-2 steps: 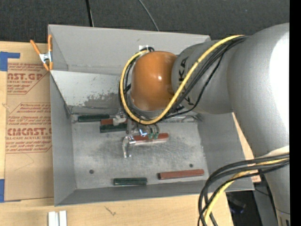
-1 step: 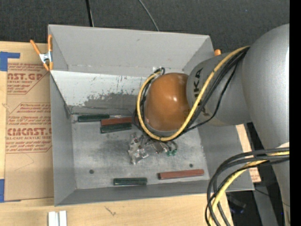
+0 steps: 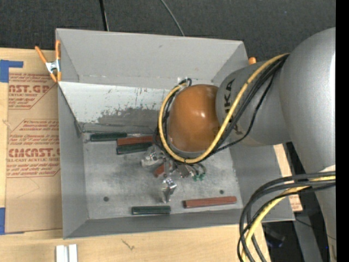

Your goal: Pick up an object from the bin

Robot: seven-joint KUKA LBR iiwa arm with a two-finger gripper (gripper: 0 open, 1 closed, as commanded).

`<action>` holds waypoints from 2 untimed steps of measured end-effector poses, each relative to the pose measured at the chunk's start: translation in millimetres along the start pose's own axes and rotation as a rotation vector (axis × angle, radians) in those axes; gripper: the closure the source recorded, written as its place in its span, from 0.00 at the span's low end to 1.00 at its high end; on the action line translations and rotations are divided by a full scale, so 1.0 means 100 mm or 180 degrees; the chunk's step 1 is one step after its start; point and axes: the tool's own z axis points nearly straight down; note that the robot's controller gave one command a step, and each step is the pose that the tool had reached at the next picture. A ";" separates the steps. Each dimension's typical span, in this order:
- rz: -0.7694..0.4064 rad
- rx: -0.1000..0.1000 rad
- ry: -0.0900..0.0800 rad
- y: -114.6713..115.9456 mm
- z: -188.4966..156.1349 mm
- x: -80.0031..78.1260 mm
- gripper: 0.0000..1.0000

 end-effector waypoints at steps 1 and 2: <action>-0.0001 0.0000 0.0000 0.00 0.00 0.00 0.00; -0.0442 0.0019 -0.0056 -0.76 0.05 -0.23 1.00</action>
Offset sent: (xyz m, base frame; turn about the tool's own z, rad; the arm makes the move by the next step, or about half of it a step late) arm 0.0450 -0.0629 -0.0101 -0.1405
